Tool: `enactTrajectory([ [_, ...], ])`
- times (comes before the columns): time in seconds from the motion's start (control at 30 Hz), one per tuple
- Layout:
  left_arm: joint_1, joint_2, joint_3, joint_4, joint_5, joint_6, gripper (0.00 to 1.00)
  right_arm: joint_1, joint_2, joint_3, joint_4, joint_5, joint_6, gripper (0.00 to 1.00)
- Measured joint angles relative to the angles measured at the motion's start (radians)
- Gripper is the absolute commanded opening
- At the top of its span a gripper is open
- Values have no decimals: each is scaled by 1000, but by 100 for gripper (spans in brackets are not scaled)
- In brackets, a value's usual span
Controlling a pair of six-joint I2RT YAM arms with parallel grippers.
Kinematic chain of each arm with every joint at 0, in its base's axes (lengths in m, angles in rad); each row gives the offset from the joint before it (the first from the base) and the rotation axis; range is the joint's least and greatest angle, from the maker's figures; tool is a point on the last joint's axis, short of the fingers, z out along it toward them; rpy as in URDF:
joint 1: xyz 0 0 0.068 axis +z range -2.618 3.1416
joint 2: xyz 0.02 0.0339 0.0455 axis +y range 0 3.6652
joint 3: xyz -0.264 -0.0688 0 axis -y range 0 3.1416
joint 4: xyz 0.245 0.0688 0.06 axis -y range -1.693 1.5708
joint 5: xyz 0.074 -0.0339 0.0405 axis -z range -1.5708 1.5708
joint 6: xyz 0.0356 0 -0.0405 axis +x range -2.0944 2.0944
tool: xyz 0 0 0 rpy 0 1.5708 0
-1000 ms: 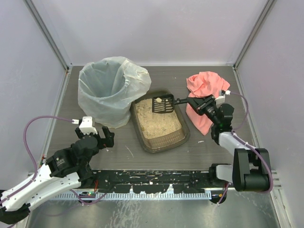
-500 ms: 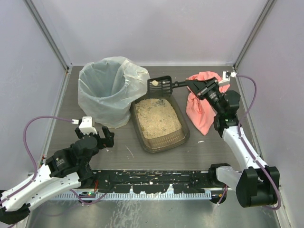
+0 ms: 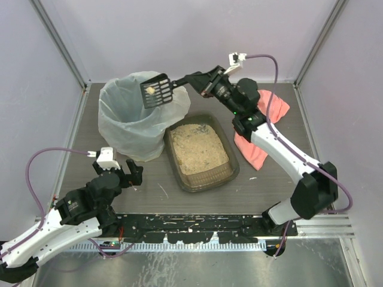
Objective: Clean the litter box
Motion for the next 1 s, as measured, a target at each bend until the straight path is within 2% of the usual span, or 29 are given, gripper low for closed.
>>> enactTrajectory([
  [0.2,0,0,0,0,0,0,98,78,156,152,-13,30,-164,1],
  [0.37,0,0,0,0,0,0,98,121,215,211,-7,11,-324,1],
  [0.7,0,-1,0,0,0,0,98,168,229,225,19,-114,-644,1],
  [1.0,0,-5,0,0,0,0,98,176,227,237,26,-154,-748,1],
])
